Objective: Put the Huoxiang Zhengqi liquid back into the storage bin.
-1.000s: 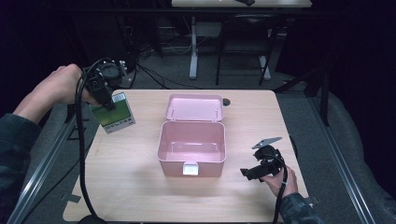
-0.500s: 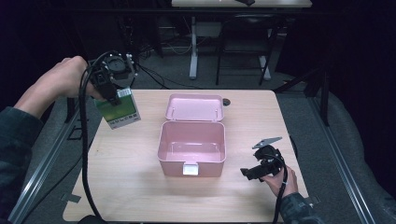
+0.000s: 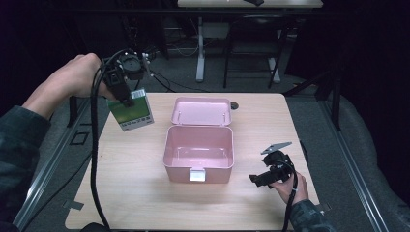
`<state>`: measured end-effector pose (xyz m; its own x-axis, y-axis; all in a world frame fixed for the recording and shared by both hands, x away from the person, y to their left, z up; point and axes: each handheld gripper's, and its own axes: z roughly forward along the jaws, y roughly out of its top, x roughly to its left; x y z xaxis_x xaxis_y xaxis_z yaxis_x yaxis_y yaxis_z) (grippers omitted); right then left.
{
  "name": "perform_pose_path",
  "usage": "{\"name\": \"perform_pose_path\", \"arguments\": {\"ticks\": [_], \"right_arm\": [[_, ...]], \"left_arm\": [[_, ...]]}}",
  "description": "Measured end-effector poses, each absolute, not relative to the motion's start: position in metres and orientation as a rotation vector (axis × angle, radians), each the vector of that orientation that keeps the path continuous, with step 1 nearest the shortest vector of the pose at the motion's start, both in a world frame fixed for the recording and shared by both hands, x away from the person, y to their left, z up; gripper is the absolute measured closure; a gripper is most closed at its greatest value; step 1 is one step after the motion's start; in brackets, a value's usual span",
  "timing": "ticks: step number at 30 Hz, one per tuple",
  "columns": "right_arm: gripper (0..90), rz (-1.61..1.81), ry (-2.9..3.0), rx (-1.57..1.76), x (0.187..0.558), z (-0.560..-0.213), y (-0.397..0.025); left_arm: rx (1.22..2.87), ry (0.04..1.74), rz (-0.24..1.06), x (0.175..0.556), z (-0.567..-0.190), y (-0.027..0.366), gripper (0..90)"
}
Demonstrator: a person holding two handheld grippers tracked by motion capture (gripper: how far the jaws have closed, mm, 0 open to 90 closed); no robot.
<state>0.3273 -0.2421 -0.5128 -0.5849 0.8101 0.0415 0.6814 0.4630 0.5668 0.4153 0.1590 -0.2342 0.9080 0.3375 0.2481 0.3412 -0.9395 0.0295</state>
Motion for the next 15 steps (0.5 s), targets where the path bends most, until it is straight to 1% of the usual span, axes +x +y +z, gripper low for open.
{"name": "perform_pose_path", "arguments": {"ticks": [15], "right_arm": [[0.0,0.802,2.485,1.283,0.327,-0.513,-0.241]], "left_arm": [[-3.097,-0.418,-0.389,0.415,-0.232,0.122,63.8]]}}
